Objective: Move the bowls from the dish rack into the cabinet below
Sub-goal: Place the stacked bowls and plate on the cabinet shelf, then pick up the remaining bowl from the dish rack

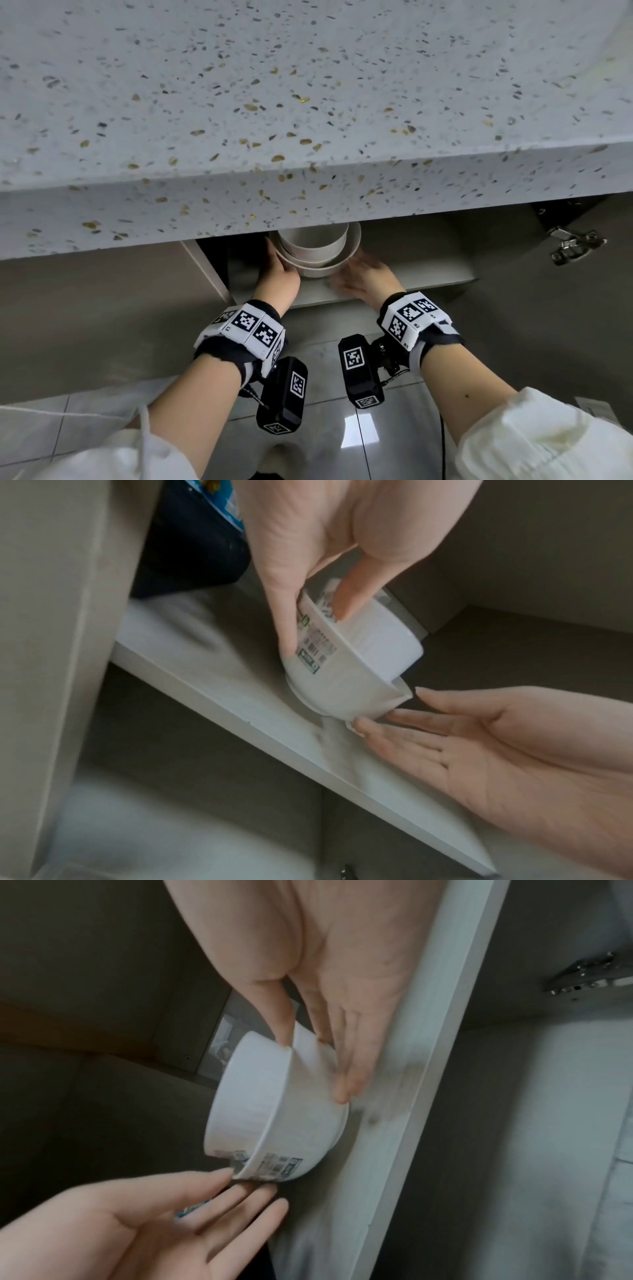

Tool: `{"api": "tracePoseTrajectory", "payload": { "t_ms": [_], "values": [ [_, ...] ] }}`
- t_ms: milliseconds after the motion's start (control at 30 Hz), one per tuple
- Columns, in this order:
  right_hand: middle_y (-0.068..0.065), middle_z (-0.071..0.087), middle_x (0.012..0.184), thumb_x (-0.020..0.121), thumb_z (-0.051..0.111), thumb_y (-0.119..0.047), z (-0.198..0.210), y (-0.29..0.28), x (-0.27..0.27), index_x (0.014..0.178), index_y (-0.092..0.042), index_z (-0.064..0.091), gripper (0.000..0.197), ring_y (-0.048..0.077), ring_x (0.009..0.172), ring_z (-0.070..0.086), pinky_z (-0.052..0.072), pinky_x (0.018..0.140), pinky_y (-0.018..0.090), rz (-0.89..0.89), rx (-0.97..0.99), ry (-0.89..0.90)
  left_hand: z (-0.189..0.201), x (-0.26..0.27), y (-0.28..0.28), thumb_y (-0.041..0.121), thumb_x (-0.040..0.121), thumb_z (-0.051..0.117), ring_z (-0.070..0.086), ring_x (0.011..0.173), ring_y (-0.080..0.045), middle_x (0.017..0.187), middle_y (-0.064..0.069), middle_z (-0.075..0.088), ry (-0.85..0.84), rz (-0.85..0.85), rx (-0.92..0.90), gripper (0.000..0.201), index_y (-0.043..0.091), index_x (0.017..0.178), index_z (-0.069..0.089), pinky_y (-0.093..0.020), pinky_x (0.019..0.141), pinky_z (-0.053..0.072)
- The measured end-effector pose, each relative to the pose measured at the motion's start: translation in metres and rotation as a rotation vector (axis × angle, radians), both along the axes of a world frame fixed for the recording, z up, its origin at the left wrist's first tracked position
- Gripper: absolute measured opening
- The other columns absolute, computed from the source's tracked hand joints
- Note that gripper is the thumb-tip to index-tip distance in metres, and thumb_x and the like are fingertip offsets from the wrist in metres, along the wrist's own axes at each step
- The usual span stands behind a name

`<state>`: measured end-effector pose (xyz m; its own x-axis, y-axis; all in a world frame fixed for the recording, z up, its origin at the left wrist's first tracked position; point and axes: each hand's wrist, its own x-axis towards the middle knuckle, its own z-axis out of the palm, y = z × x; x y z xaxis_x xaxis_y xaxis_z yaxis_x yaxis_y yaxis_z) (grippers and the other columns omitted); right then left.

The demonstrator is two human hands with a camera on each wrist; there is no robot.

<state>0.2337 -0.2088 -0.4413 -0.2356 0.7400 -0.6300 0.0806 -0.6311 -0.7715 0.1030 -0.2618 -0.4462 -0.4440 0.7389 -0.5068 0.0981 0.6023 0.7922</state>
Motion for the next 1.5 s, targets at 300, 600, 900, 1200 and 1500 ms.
{"api": "tracePoseTrajectory", "payload": {
  "t_ms": [300,600,900,1200,1500],
  "values": [
    [0.016,0.065,0.092,0.095,0.034,-0.005,0.126,-0.053,0.049,0.116,-0.006,0.051,0.027,0.020,0.071,0.059,0.047,0.068,0.025,0.245,-0.027,-0.131,0.142,0.026,-0.053,0.007,0.093,0.040,0.054,0.108,-0.024,0.127,-0.013,0.054,-0.124,-0.287,-0.143,0.042,0.007,0.135,0.041,-0.033,0.078,0.050],
    [0.002,0.072,0.063,0.093,0.041,-0.013,0.306,-0.042,0.062,0.081,-0.014,0.063,0.025,0.008,0.059,0.068,0.054,0.062,0.017,0.552,0.082,-0.187,0.326,0.033,-0.037,0.012,0.095,0.036,0.060,0.072,-0.010,0.090,-0.005,0.063,-0.092,-0.538,-0.019,0.025,0.008,0.103,0.058,-0.020,0.066,0.050],
    [0.009,0.071,0.079,0.093,0.042,-0.010,0.420,0.059,0.064,0.104,-0.006,0.062,0.023,0.016,0.071,0.069,0.058,0.071,0.024,0.305,0.385,-0.169,0.444,0.001,0.051,0.012,0.092,0.041,0.062,0.086,-0.011,0.090,0.004,0.064,-0.030,-0.444,0.329,0.018,0.016,0.100,0.057,-0.028,0.083,0.052],
    [0.012,0.068,0.095,0.090,0.044,-0.003,0.456,0.179,0.066,0.112,0.001,0.061,0.028,0.019,0.082,0.059,0.049,0.077,0.023,0.026,0.600,-0.276,0.472,0.010,0.154,0.015,0.093,0.043,0.055,0.109,-0.015,0.119,-0.002,0.054,0.006,-0.384,0.370,0.029,0.013,0.121,0.051,-0.032,0.096,0.050],
    [0.009,0.054,0.135,0.092,0.038,-0.015,0.430,0.306,0.065,0.135,-0.014,0.045,0.043,0.025,0.117,0.054,0.041,0.087,0.028,0.307,0.657,-0.894,0.458,0.031,0.286,0.022,0.095,0.040,0.052,0.103,-0.013,0.130,-0.003,0.048,0.072,-0.352,0.191,0.046,0.013,0.140,0.037,-0.032,0.093,0.046]
  ]
}}
